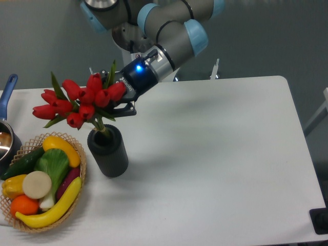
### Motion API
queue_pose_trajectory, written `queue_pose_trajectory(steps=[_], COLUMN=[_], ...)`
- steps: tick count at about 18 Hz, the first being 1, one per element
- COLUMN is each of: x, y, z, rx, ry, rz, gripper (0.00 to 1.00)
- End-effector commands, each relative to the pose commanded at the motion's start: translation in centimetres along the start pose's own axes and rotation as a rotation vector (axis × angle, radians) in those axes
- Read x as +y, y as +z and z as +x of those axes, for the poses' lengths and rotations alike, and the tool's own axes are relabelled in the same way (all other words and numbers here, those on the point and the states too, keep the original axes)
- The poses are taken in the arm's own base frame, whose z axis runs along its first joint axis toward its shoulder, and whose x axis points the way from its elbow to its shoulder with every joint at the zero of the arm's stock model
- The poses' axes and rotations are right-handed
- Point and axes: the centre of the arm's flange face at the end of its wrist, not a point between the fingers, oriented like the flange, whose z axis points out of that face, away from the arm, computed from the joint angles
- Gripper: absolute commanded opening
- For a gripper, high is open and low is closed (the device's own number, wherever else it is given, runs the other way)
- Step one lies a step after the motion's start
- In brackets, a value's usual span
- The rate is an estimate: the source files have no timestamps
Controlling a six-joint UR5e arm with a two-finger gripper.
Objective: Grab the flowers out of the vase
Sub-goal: 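Lift the gripped tulips straight up out of the grey vase, then carry the tulip bunch away from the vase over the open table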
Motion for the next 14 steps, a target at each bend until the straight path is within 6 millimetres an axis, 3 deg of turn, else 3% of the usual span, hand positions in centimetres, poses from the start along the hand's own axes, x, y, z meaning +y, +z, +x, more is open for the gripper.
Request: queue_pose_trajectory(steps=[9,14], x=[-4.6,-6.1], y=[-1.4,-3.1], z=[0.9,0.1], rx=[0.017,0.000], ry=[-0.027,-0.044], rz=[0.088,0.121], gripper=[0.00,0.00])
